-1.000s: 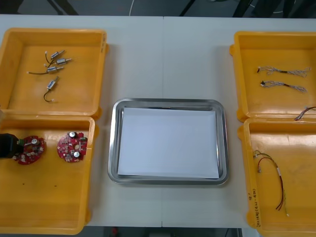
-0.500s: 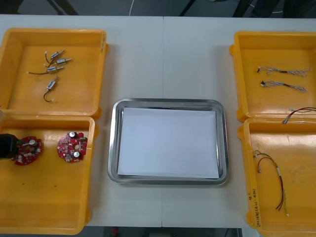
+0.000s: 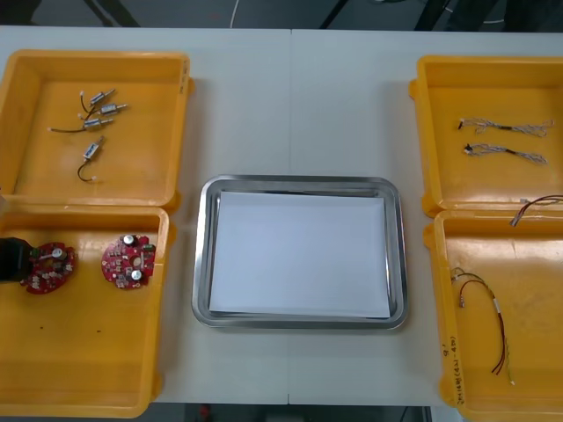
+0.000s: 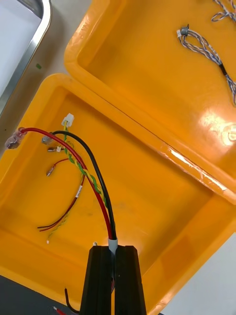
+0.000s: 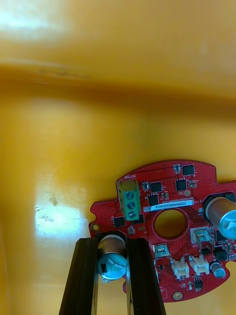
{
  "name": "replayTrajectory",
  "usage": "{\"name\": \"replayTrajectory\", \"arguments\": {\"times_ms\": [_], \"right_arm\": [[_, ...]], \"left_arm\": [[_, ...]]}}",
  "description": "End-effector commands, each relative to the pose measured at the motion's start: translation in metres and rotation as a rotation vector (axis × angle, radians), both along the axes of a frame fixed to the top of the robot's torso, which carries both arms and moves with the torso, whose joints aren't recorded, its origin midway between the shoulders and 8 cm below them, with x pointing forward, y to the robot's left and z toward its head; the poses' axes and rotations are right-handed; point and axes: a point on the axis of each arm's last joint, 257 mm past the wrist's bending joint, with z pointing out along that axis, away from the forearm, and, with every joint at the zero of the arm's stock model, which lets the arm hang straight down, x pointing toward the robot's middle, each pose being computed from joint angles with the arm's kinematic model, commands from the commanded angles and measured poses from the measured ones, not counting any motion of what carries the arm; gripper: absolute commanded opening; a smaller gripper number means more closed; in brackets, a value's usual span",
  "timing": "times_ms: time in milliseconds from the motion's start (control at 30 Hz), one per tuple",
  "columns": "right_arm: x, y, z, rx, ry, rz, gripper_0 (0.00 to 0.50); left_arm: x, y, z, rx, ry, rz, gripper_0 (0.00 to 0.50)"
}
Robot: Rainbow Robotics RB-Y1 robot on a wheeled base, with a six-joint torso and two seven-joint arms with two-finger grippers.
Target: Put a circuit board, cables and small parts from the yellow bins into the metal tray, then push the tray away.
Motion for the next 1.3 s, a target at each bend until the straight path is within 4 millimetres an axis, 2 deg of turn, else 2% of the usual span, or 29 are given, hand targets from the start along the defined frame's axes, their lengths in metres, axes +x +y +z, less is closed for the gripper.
{"name": "replayTrajectory", "arguments": {"times_ms": [33, 300, 667, 900, 1300], "right_arm": [[-0.007, 0.0, -0.003, -0.068, 0.014, 0.039, 0.0], [-0.003, 0.002, -0.008, -0.071, 0.01, 0.046, 0.0], [-0.005, 0.005, -0.009, -0.066, 0.017, 0.055, 0.0], [-0.005, 0.006, -0.009, -0.065, 0.018, 0.056, 0.0], [-0.005, 0.005, -0.009, -0.06, 0.02, 0.05, 0.0]], "left_arm": [[0.005, 0.011, 0.021, 0.029, -0.021, 0.005, 0.0], [-0.008, 0.007, 0.037, 0.027, 0.004, -0.001, 0.0], [-0.025, -0.008, 0.039, 0.021, -0.01, -0.028, 0.0], [-0.036, -0.025, 0.031, 0.003, -0.017, -0.042, 0.0], [-0.055, -0.03, 0.004, -0.005, -0.002, -0.048, 0.0]]}}
